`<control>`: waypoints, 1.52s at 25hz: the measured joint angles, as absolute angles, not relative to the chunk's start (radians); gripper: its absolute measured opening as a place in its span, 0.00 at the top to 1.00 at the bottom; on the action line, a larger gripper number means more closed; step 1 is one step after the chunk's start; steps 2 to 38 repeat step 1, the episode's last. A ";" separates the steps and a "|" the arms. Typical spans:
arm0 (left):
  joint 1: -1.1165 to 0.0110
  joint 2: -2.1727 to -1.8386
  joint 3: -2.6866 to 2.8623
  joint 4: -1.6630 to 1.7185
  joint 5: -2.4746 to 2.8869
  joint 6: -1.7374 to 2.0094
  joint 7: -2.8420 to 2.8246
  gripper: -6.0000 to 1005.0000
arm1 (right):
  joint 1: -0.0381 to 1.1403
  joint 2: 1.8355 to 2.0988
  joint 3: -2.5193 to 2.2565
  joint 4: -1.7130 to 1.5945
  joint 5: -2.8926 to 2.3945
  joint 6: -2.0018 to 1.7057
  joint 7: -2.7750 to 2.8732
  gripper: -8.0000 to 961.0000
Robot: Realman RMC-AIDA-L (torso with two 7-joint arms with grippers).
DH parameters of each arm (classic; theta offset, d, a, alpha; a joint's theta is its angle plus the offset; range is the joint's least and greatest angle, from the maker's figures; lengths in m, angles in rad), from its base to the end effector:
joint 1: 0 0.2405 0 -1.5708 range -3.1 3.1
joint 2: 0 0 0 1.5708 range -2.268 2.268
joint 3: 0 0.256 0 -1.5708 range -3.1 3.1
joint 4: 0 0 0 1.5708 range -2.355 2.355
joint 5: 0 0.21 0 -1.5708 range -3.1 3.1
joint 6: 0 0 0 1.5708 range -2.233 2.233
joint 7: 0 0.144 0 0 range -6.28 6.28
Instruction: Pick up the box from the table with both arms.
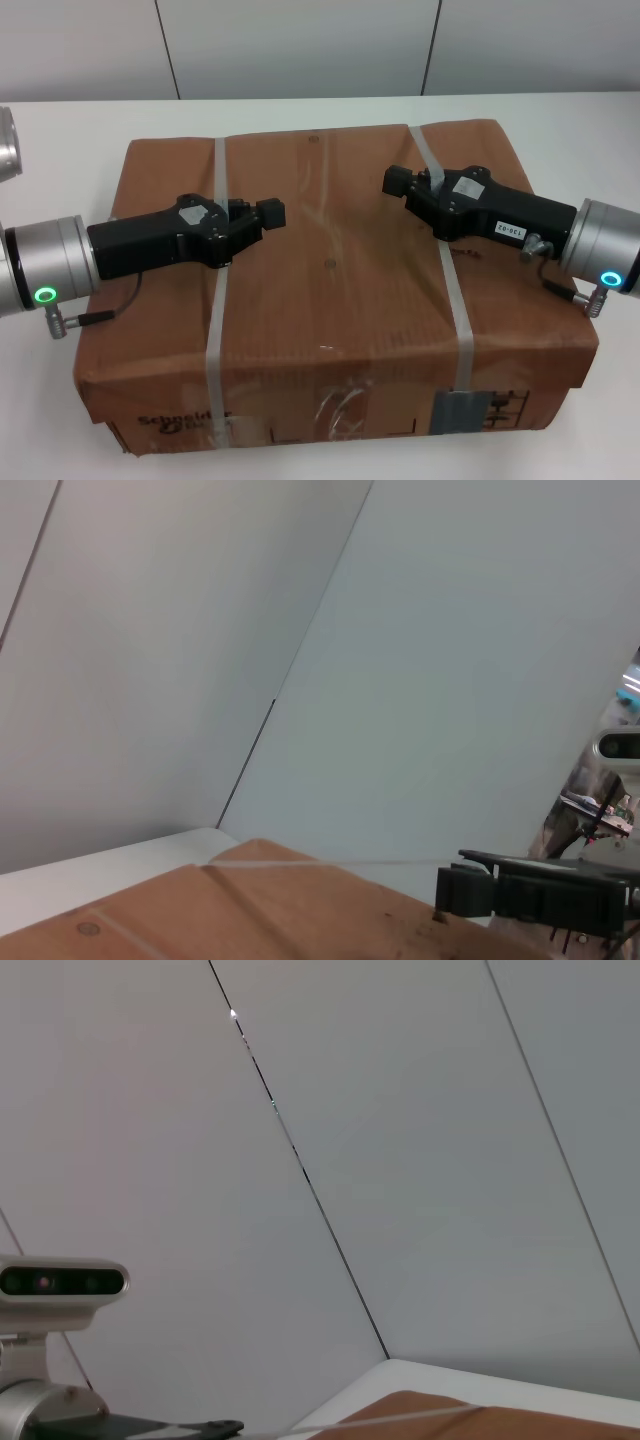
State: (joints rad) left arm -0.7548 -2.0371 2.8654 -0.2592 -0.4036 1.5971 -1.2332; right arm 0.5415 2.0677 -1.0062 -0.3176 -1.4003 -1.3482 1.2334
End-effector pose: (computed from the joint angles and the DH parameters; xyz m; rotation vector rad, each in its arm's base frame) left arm -0.2484 0.3364 -0.0302 -2.6637 -0.8458 -0.9750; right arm 0.2531 0.3354 -0.0441 -2.4704 0.8293 1.0229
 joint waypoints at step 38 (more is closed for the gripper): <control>-0.755 -2.037 2.865 -0.259 -0.404 1.597 -1.233 0.94 | 0.541 2.068 -1.006 -0.318 -1.400 -1.348 1.233 0.95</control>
